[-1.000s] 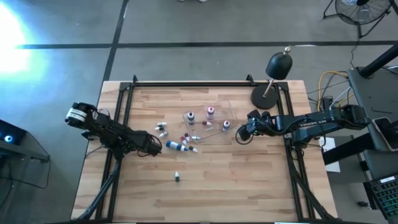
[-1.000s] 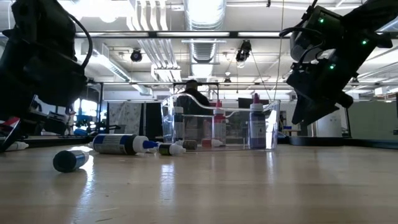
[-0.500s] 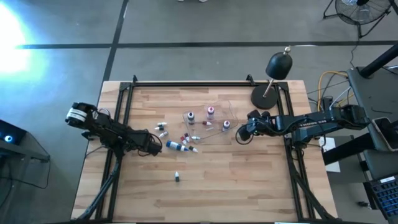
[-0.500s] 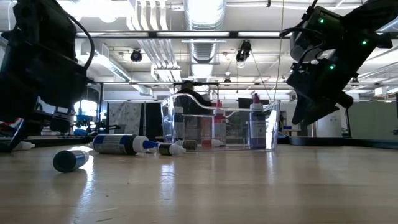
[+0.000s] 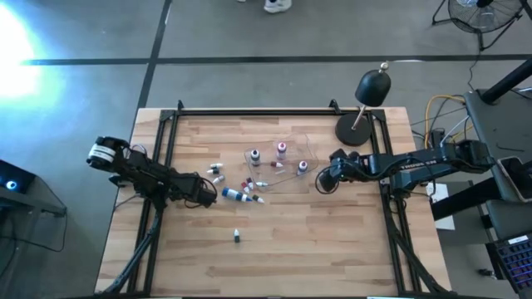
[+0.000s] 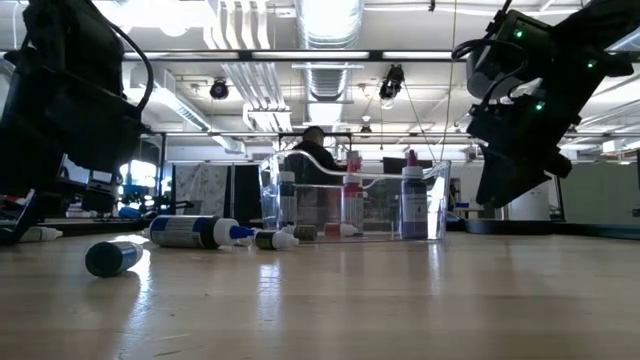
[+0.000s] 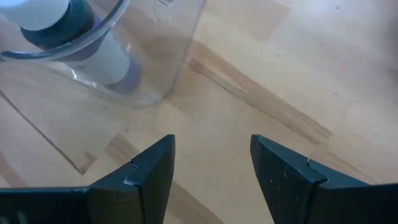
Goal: Pick & Place food coloring
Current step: Put the bottom small purple food coloring bottle into the transparent container
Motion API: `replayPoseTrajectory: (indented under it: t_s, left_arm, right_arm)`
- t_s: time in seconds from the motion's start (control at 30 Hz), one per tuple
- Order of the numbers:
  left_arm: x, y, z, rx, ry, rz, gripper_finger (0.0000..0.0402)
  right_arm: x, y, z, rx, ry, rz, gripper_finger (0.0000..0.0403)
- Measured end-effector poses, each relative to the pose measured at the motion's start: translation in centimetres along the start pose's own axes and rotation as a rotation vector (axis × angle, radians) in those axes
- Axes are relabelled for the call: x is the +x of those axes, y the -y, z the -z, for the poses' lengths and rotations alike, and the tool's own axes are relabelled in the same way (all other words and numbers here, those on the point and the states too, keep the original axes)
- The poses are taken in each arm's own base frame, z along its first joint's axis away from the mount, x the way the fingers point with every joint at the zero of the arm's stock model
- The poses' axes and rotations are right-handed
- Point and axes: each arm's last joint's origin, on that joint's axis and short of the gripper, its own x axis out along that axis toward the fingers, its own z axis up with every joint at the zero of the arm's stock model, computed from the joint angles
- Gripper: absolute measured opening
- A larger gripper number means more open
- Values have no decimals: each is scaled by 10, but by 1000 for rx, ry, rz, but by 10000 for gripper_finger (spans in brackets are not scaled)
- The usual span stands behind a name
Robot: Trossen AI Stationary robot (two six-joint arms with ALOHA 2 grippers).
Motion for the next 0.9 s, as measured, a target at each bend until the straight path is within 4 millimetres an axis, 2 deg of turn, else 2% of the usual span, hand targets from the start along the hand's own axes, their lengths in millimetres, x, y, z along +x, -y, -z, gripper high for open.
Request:
replayPoseTrajectory:
  t_s: [0.13,0.33,0.6,0.77,0.9]
  left_arm:
    - [-9,5,4,39,-23,30,41]
    - [-42,25,10,66,7,249,36]
    - [-112,55,11,59,26,574,34]
    - [-165,86,13,137,51,935,40]
    - [-198,117,12,209,58,1216,47]
  right_arm:
    - [-8,6,-2,2,35,86,203]
    - [-29,14,-12,-42,138,208,203]
    - [-50,22,-15,12,196,143,203]
    - [-61,30,-13,19,215,130,203]
    - [-67,33,-13,-5,237,123,203]
